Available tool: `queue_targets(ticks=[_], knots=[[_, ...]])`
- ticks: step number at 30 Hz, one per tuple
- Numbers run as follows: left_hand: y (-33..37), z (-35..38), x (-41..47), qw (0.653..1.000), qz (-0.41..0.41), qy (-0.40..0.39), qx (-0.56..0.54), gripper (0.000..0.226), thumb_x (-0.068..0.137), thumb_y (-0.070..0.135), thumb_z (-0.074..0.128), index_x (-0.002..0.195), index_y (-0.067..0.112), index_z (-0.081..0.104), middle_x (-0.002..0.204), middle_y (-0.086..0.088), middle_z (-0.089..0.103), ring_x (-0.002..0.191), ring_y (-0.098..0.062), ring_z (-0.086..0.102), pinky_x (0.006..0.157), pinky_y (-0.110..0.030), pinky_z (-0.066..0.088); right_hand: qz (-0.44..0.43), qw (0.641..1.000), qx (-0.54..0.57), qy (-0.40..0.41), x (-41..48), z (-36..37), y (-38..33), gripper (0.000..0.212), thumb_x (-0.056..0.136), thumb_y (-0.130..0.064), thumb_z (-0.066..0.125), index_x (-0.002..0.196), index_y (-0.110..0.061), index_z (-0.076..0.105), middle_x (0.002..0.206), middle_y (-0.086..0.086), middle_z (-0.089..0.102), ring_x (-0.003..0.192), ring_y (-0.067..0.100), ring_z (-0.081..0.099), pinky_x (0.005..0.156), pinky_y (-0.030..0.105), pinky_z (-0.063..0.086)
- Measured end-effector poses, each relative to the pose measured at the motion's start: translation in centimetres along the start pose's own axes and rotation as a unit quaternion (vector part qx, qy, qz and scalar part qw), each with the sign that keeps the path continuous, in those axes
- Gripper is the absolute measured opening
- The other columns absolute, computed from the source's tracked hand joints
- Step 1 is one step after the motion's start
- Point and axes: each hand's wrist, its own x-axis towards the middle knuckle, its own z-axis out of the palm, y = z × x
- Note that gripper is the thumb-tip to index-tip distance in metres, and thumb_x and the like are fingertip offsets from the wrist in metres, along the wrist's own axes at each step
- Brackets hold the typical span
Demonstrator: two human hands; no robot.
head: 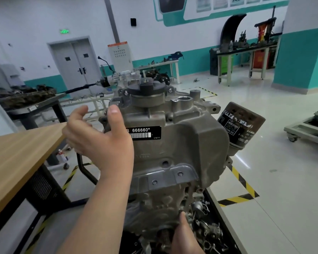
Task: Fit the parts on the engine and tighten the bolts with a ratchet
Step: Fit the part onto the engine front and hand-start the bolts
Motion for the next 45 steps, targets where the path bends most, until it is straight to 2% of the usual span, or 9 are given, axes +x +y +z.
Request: queue_targets(ticks=[2, 7, 17, 20, 27, 33, 38, 41, 45], knots=[[-0.1, -0.2, 0.0, 0.999, 0.022, -0.030, 0.006, 0.063, 0.083, 0.054, 0.048, 0.121, 0.003, 0.048, 0.113, -0.010, 0.040, 0.112, -0.032, 0.042, 0.098, -0.057, 0.036, -0.042, 0.995, -0.087, -0.002, -0.2, -0.7, 0.3, 0.072, 0.102, -0.054, 0.023, 0.116, 0.002, 0.064, 0.107, 0.029, 0.069, 0.099, 0.040, 0.067, 0.095, 0.053, 0.047], [-0.6, -0.7, 1.2, 0.989, 0.120, -0.075, 0.036, 0.062, 0.084, 0.052, 0.048, 0.119, 0.000, 0.051, 0.113, -0.018, 0.045, 0.108, -0.022, 0.038, 0.095, -0.037, 0.029, -0.052, 0.972, -0.227, 0.009, 0.7, -1.8, 0.2, 0.080, 0.092, -0.070, 0.027, 0.115, -0.003, 0.066, 0.105, 0.024, 0.071, 0.098, 0.041, 0.069, 0.095, 0.057, 0.050], [0.1, -1.4, 1.8, 0.981, 0.119, -0.151, 0.028, 0.055, 0.082, 0.047, 0.051, 0.122, 0.010, 0.048, 0.113, -0.001, 0.039, 0.111, -0.031, 0.045, 0.099, -0.052, 0.037, -0.035, 0.954, -0.297, 0.007, 0.8, -2.1, -0.1, 0.089, 0.086, -0.075, 0.016, 0.113, -0.007, 0.066, 0.103, 0.018, 0.074, 0.092, 0.035, 0.072, 0.068, 0.040, 0.058], [-0.7, -3.0, 0.4, 0.979, 0.112, -0.172, -0.010, 0.055, 0.078, 0.056, 0.054, 0.119, 0.022, 0.040, 0.110, 0.011, 0.032, 0.109, -0.025, 0.041, 0.095, -0.048, 0.041, -0.052, 0.947, -0.316, -0.009, 0.7, -2.3, -0.3, 0.093, 0.075, -0.077, 0.019, 0.115, -0.007, 0.065, 0.106, 0.016, 0.073, 0.096, 0.032, 0.072, 0.074, 0.042, 0.057], [-1.4, -1.4, -0.5, 0.982, 0.127, -0.128, 0.056, 0.080, 0.076, 0.063, 0.058, 0.123, -0.001, 0.045, 0.113, -0.004, 0.032, 0.108, -0.004, 0.022, 0.099, -0.051, 0.036, -0.059, 0.944, -0.317, 0.070, 1.0, -1.7, 0.4, 0.106, 0.061, -0.085, 0.027, 0.126, -0.009, 0.061, 0.108, 0.011, 0.074, 0.104, 0.031, 0.069, 0.095, 0.051, 0.052], [-1.8, -0.6, -0.8, 0.977, 0.199, -0.040, 0.059, 0.074, 0.077, 0.055, 0.063, 0.114, -0.008, 0.053, 0.103, -0.027, 0.050, 0.101, -0.026, 0.039, 0.088, -0.051, 0.038, -0.063, 0.930, -0.353, 0.084, 0.4, -1.3, 0.0, 0.101, 0.069, -0.082, 0.024, 0.129, -0.008, 0.058, 0.119, 0.013, 0.069, 0.113, 0.033, 0.063, 0.102, 0.054, 0.047], [-1.5, -0.9, -0.9, 0.979, 0.185, -0.066, 0.044, 0.077, 0.076, 0.057, 0.061, 0.113, -0.009, 0.053, 0.102, -0.028, 0.050, 0.098, -0.032, 0.041, 0.089, -0.046, 0.036, -0.077, 0.922, -0.379, 0.036, -0.7, -1.5, -1.1, 0.091, 0.080, -0.076, 0.019, 0.130, -0.013, 0.060, 0.118, 0.012, 0.070, 0.091, 0.021, 0.071, 0.070, 0.029, 0.057], [-1.3, -1.2, -0.7, 0.984, 0.154, -0.093, 0.015, 0.078, 0.074, 0.058, 0.060, 0.115, -0.008, 0.051, 0.107, -0.026, 0.048, 0.101, -0.033, 0.042, 0.100, -0.030, 0.031, -0.098, 0.939, -0.328, -0.025, -1.8, -0.2, -1.8, 0.079, 0.079, -0.073, 0.033, 0.128, -0.017, 0.060, 0.118, 0.011, 0.070, 0.109, 0.026, 0.067, 0.097, 0.045, 0.051], [-0.9, -1.7, -0.7, 0.984, 0.131, -0.116, 0.016, 0.079, 0.072, 0.059, 0.060, 0.120, -0.003, 0.049, 0.110, -0.008, 0.037, 0.103, -0.033, 0.042, 0.092, -0.053, 0.039, -0.145, 0.938, -0.313, 0.033, -1.7, 1.8, -0.4, 0.094, 0.058, -0.075, 0.053, 0.120, -0.006, 0.064, 0.107, 0.016, 0.073, 0.099, 0.037, 0.069, 0.089, 0.053, 0.055]])
